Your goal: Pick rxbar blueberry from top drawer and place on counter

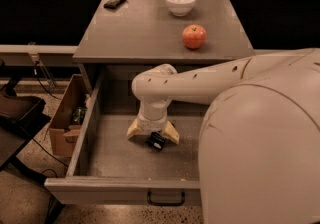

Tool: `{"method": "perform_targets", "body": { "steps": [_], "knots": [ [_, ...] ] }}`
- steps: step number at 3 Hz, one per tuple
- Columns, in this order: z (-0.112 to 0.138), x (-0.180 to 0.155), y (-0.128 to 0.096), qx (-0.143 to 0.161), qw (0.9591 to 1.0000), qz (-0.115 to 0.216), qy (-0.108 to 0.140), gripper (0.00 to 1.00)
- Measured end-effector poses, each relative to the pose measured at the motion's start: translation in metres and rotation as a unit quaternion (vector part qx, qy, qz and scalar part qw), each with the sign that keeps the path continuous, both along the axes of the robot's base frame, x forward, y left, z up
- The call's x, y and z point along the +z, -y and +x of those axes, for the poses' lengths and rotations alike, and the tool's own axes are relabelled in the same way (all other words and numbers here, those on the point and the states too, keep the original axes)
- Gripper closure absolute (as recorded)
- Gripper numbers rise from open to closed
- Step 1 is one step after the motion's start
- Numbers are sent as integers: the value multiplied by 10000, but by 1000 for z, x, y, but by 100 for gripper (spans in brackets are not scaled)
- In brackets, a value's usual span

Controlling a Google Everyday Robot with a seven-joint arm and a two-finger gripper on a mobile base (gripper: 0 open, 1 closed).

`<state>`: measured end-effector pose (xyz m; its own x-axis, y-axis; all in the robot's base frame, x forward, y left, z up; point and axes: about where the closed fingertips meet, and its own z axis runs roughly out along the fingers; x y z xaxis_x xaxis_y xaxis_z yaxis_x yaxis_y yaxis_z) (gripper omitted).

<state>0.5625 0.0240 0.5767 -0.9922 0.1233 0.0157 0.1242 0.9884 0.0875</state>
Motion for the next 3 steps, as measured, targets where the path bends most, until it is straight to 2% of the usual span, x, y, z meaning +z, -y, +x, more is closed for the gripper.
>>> {"method": "perform_targets", "body": {
  "steps": [1,3],
  "knots": [
    [0,0,0,1,10000,0,0,100],
    [0,9,0,1,10000,0,-1,100]
  ]
}}
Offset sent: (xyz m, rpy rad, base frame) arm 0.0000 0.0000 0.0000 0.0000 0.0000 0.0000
